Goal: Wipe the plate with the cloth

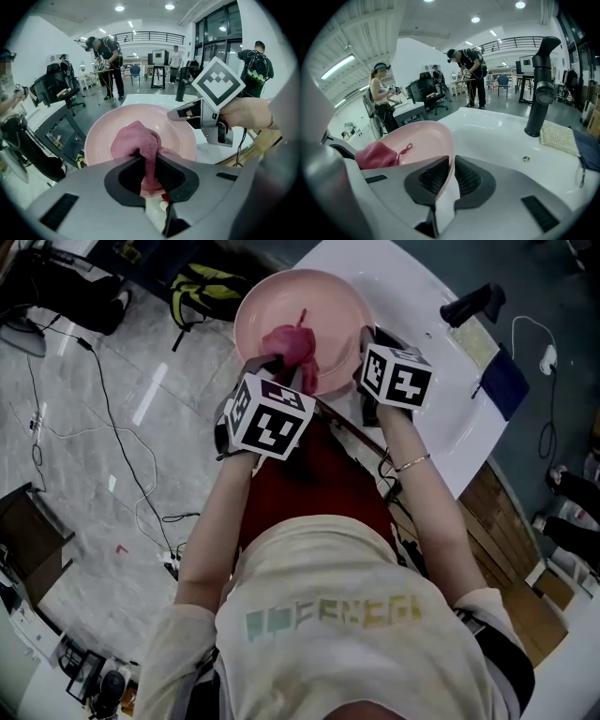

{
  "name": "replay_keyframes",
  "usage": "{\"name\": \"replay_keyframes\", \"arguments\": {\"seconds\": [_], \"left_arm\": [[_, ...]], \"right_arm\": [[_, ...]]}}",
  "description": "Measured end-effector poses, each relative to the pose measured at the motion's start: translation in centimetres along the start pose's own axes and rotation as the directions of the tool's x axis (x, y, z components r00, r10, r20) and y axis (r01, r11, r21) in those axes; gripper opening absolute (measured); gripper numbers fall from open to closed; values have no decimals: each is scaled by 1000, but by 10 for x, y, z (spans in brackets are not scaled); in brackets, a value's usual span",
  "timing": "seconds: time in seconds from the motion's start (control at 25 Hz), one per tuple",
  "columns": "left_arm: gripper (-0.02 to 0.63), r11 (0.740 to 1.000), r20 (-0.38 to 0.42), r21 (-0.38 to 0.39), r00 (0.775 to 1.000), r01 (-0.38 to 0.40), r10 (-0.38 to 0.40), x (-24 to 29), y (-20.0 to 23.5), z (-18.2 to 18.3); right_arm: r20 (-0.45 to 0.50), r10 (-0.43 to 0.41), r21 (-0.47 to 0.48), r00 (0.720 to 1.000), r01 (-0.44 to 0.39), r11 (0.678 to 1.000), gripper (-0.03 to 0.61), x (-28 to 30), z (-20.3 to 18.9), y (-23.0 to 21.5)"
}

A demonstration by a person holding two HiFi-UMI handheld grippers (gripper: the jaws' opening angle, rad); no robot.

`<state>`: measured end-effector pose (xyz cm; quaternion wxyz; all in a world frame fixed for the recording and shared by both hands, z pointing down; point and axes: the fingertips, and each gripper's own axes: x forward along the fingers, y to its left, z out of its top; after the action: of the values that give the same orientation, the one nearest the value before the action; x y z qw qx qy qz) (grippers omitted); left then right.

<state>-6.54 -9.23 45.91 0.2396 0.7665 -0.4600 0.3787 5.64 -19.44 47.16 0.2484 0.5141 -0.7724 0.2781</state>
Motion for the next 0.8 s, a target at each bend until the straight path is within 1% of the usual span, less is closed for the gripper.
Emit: {"name": "replay_keyframes", "arguments": {"seconds": [0.24,0.6,0.72,0.8], "left_arm": [[69,998,-11,-3,998,-57,57,-5,26,-4],[69,993,-4,-39,994,-109,109,-6,68,0],[69,990,21,-38,990,-137,138,-6,82,8],[69,986,59,-45,985,-158,161,-8,91,16]], "right_arm": [[-4,-10,-3,1000,10,1000,61,-1,0,-1],[-9,2,-10,1000,-2,1000,61,1,-2,3],[-6,11,-10,1000,-11,1000,61,3,-2,4],[-1,23,-11,1000,-23,1000,61,5,-2,5]]}}
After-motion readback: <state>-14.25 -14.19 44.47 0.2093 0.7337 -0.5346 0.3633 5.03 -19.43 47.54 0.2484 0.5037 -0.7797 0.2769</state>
